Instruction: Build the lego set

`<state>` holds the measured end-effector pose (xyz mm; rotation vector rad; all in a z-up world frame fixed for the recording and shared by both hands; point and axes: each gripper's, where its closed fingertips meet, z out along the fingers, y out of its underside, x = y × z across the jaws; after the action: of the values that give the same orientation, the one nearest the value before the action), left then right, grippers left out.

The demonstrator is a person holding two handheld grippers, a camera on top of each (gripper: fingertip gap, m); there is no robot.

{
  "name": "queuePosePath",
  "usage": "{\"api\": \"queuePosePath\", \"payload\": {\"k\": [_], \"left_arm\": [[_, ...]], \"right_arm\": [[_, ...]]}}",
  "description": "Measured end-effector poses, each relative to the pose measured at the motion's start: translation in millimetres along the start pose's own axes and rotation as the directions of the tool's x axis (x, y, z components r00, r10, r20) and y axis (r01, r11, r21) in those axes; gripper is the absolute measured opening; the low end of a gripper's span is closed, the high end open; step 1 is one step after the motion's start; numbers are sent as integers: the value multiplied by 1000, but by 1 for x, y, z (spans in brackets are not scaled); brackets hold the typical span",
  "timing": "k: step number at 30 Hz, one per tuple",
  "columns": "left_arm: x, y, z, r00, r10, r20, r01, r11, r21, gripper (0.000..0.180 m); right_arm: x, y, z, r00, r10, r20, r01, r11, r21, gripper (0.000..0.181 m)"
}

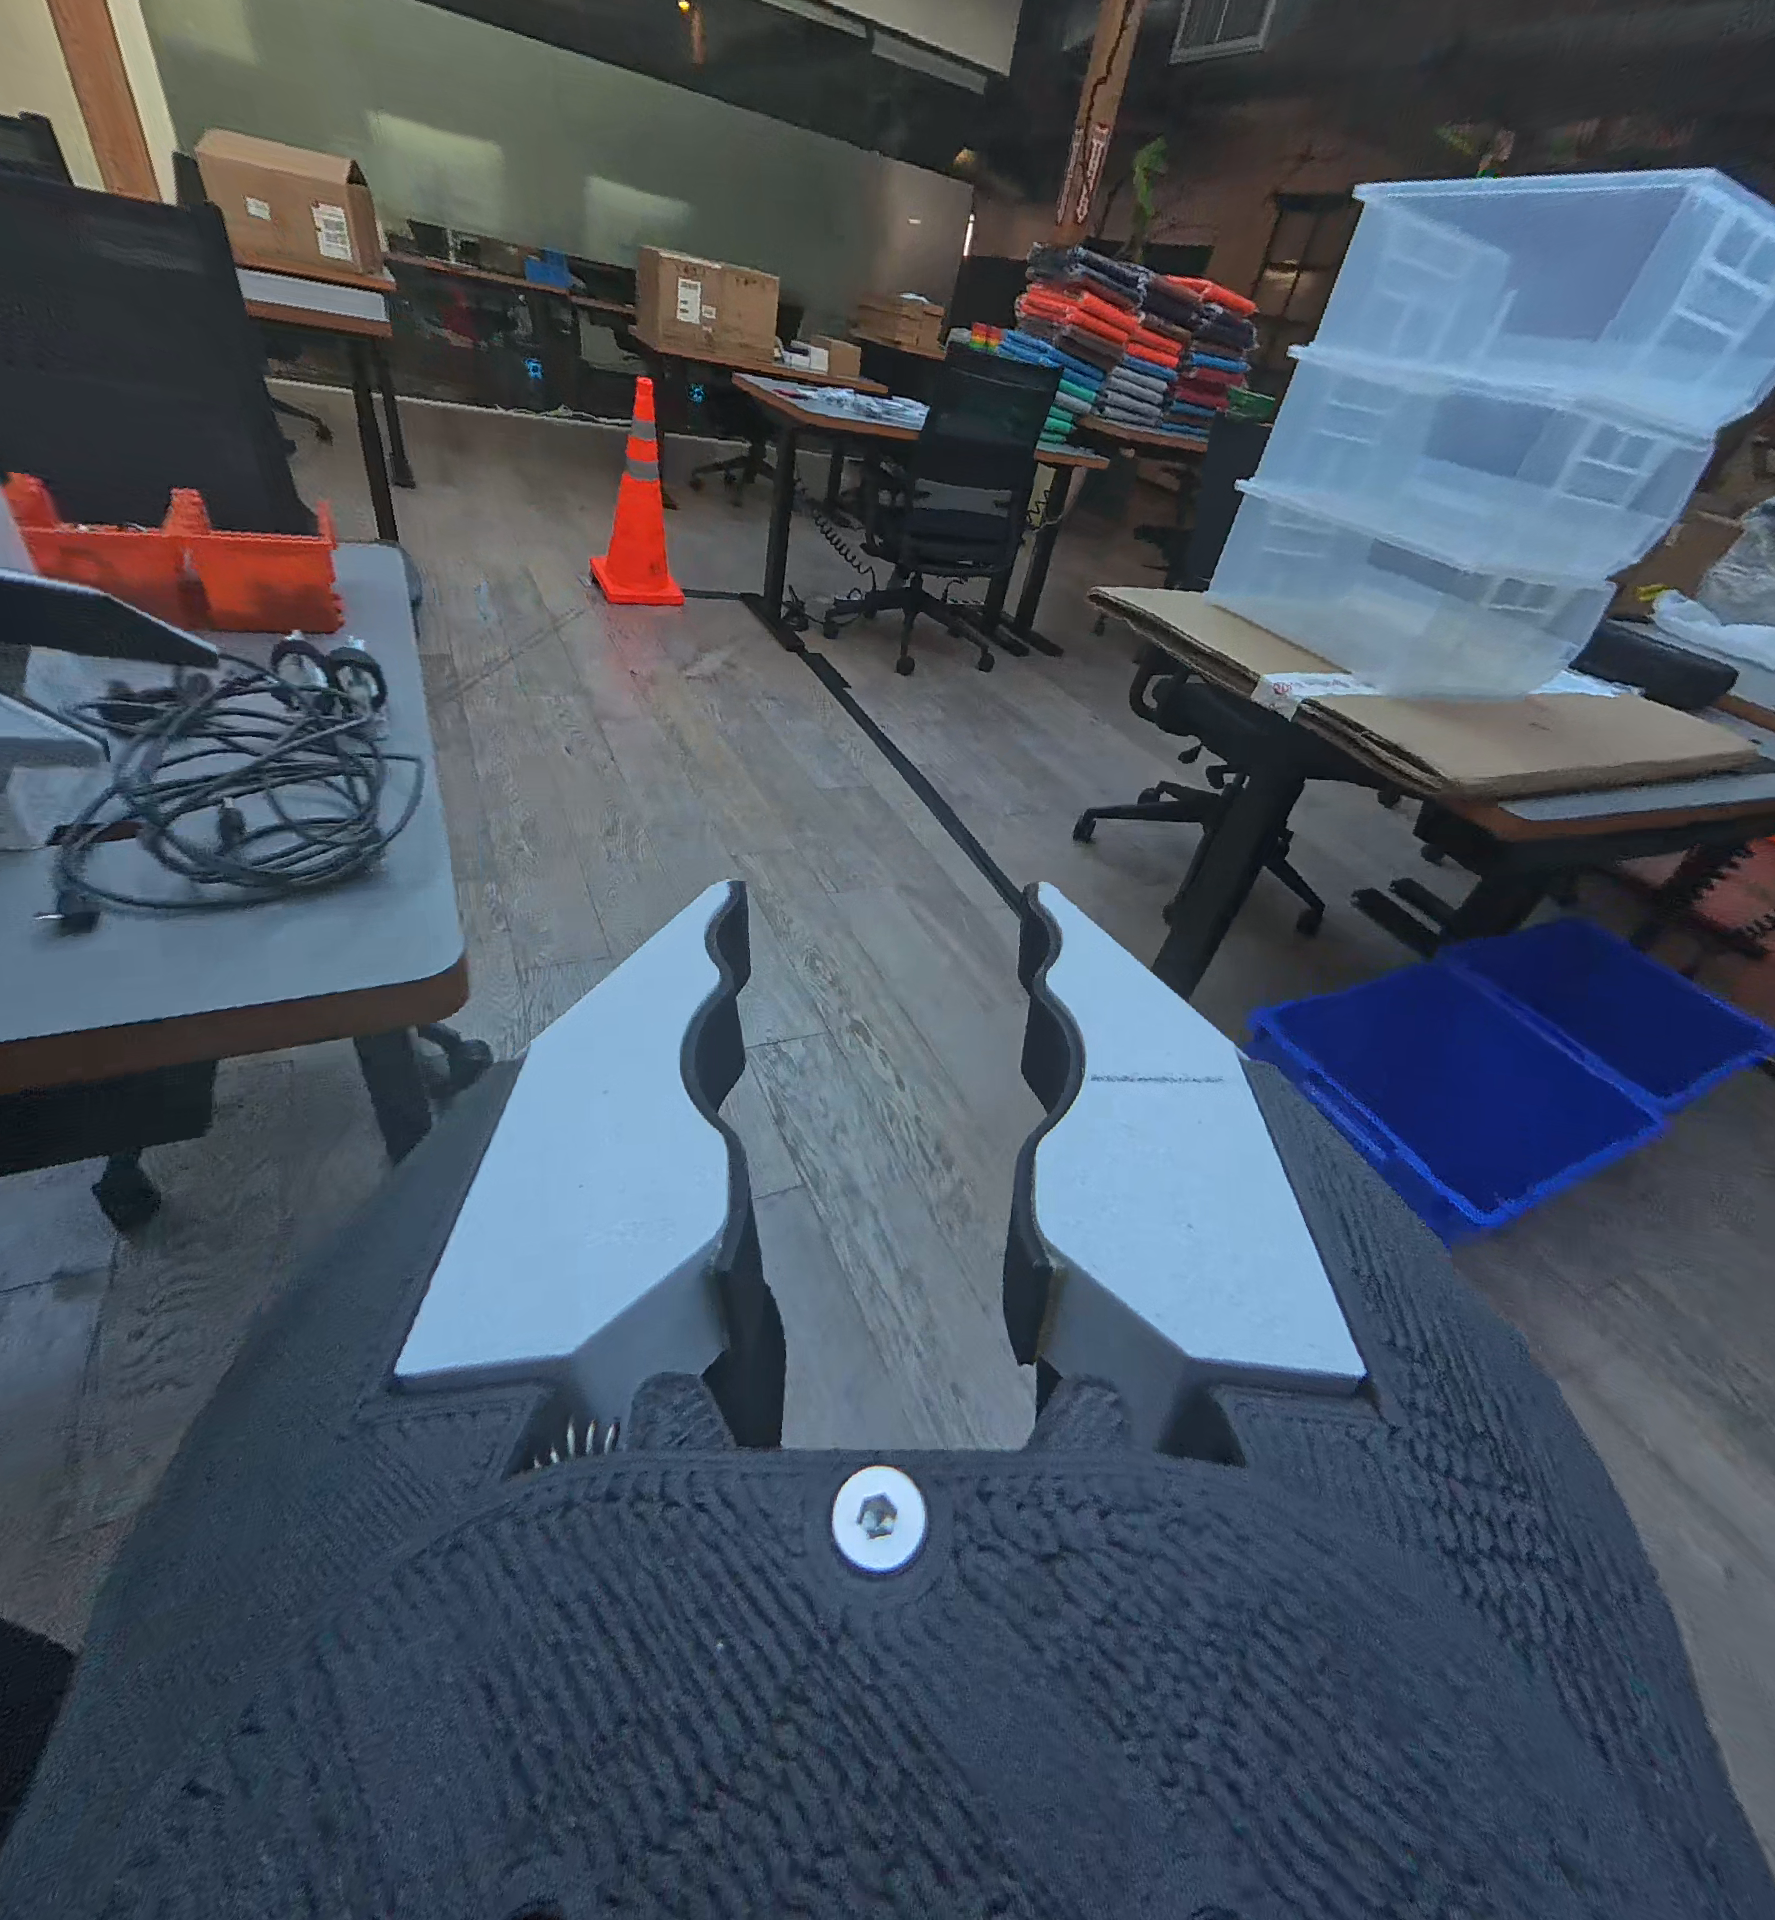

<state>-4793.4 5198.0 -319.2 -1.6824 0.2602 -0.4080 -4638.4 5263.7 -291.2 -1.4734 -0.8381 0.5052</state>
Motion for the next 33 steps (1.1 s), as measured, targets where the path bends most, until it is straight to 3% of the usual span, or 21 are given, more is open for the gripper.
{"api": "queuePosePath", "payload": {"k": [8, 16, 26, 29, 33], "left_arm": [[-152, -81, 148, 999, -24, 48, 20, 995, 96, 50], [-329, -100, 225, 956, -111, 273, 75, 988, 138, 34], [-594, -114, 286, 779, -234, 582, 161, 971, 176, 28], [-662, -129, 280, 718, -209, 664, 132, 977, 165, 35], [-747, -140, 247, 589, -208, 781, 106, 978, 180, 40]], "right_arm": [[66, -32, 203, 986, 29, 164, -25, 999, -24, 45], [142, -39, 395, 980, -33, 197, 32, 999, 7, 34], [187, -56, 714, 901, -197, 386, 171, 980, 102, 45], [166, -83, 807, 836, -268, 478, 187, 960, 210, 49], [130, -110, 924, 770, -242, 590, 101, 960, 261, 51]]}}
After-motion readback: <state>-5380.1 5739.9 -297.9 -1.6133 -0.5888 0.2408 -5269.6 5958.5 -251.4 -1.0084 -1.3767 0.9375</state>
